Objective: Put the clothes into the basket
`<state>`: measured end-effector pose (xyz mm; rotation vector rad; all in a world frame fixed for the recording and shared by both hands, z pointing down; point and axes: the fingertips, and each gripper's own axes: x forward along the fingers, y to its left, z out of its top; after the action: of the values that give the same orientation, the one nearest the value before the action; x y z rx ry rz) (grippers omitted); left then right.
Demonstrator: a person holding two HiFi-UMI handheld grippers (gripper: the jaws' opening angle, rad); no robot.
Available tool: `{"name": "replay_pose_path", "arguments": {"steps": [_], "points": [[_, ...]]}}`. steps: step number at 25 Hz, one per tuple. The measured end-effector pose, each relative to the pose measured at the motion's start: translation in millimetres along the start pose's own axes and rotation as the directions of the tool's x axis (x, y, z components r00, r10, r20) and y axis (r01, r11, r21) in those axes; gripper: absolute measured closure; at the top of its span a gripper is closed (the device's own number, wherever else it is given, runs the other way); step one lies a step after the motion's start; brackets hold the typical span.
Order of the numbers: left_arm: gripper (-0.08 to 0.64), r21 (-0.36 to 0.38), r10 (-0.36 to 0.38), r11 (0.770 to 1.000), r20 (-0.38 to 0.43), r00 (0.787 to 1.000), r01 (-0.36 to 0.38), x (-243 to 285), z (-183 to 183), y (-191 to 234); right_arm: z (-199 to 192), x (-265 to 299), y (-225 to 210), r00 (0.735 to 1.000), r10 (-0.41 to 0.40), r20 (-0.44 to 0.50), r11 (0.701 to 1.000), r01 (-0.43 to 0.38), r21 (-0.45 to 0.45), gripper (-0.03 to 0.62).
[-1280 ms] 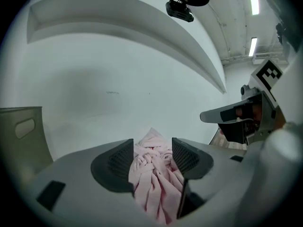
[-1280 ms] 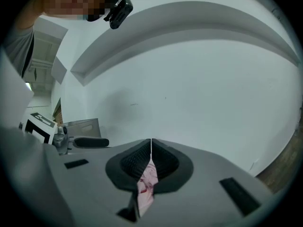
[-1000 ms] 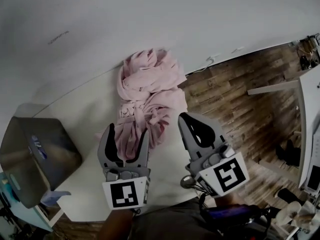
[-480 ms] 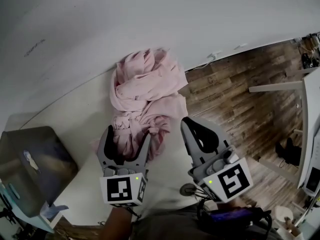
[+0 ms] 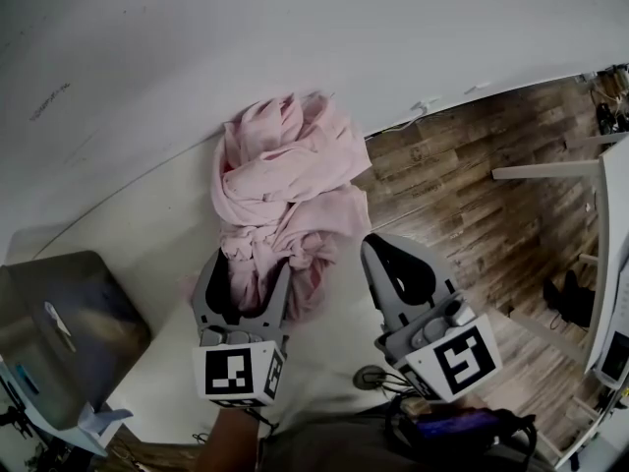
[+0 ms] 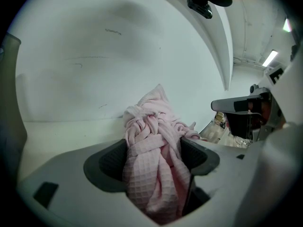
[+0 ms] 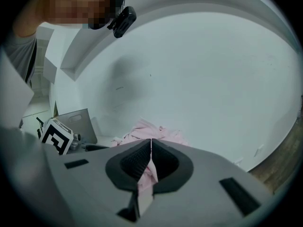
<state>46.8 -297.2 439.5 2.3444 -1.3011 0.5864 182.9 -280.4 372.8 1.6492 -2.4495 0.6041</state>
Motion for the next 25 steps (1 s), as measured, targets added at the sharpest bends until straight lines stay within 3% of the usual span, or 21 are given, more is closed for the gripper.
{"name": "replay_pose_path", "arguments": {"steps": [8, 13, 25], "points": [[0.303, 0.026, -0.036, 0.999, -0.003, 0.999, 0.036, -3.6, -0.8, -0.5, 2.8, 0.6, 4.2, 1.000, 0.011, 0.002, 1.000, -0.011, -0.008, 0.580], [0.369, 0.053, -0.023, 0.998, 0.014, 1.000, 0.022, -7.6, 2.4, -1.9, 6.4, 1.8, 10.8, 1.000, 0.031, 0.006, 0.999, -0.031, -0.014, 0.580], [0.402, 0.048, 0.026, 0.998, 0.101, 0.995, -0.031, -26.1, 23.5, -6.5, 25.4, -13.1, 12.5, 0.999, 0.033, 0.031, 0.999, -0.032, -0.032, 0.580]]}}
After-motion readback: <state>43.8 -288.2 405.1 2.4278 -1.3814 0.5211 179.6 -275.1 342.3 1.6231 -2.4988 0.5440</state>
